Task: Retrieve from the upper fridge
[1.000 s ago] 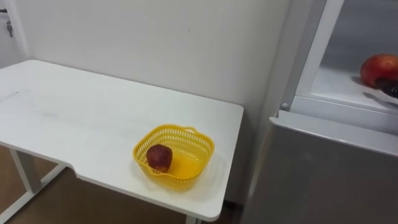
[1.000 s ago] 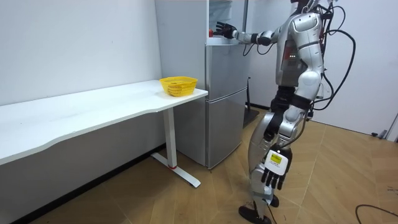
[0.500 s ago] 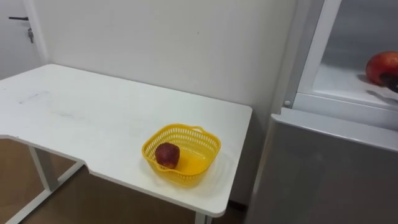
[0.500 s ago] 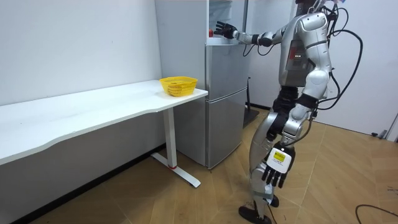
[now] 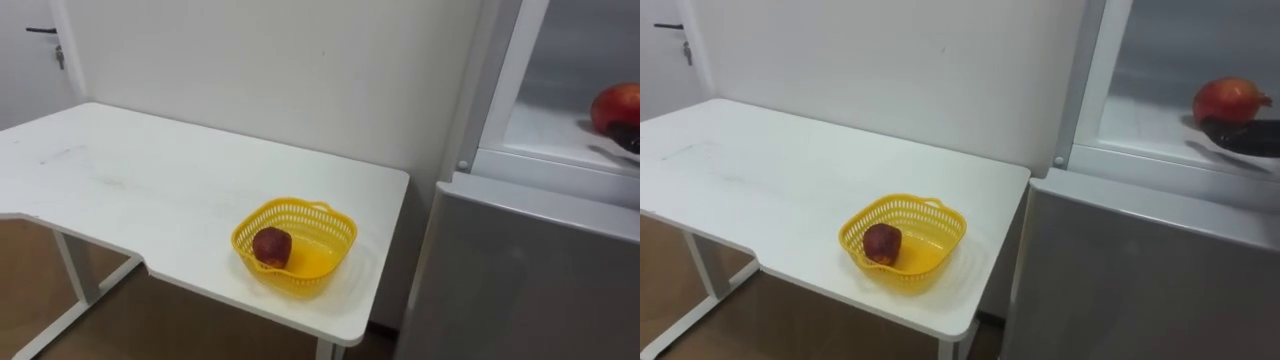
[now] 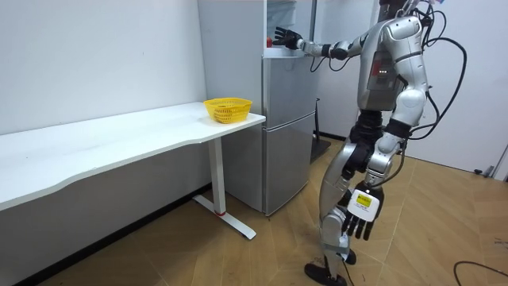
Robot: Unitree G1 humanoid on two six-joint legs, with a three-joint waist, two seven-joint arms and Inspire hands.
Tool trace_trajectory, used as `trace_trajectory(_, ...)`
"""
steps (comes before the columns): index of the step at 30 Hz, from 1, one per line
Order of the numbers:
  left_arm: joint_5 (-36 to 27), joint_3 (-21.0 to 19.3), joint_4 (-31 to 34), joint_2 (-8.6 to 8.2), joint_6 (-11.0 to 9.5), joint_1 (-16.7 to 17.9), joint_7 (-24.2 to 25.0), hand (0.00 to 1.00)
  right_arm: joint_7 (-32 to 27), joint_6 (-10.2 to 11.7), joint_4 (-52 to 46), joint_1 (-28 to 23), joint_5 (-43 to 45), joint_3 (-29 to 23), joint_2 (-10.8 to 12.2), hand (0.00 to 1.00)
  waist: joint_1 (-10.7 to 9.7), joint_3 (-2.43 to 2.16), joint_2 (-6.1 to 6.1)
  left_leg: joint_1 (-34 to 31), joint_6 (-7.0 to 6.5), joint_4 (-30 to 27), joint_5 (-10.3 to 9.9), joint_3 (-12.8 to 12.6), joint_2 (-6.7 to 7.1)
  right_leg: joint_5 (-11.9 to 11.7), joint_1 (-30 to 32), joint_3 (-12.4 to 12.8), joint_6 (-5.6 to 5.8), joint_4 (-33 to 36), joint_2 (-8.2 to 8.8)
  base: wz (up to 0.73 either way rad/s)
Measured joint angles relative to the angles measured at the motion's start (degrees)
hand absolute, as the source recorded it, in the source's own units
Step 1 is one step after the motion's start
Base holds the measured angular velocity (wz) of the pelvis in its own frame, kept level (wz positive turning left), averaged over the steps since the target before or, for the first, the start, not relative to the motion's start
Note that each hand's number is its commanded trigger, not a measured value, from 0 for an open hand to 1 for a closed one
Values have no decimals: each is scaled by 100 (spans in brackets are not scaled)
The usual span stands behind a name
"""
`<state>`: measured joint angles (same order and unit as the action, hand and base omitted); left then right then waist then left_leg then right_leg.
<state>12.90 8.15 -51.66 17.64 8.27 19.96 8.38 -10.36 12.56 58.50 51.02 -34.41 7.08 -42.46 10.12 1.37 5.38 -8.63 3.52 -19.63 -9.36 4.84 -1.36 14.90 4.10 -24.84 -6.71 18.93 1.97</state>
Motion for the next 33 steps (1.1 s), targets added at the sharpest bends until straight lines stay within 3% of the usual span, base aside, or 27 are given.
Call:
trace_trajectory(26, -140, -16, -4, -2, -26, -51, 18, 0, 88, -7, 146, 14, 283, -53, -4, 0, 151, 9, -17, 43, 7, 31, 8, 7, -1, -53, -26, 54, 36, -10, -16, -1)
trace_trajectory(28, -214, -15, -37, -2, -24, -52, 64, 0, 153, -7, 153, 15, 280, -53, -5, 0, 159, 14, -21, 63, 7, 31, 8, 7, -3, -52, -30, 62, 35, -10, -17, -4)
trace_trajectory(33, -227, -8, -128, -3, -1, -110, 188, 0, 286, -1, 151, 44, 281, -53, -8, 0, 171, 74, -24, 100, 14, 39, 12, 3, -7, -24, -45, 80, -15, -7, -18, -1)
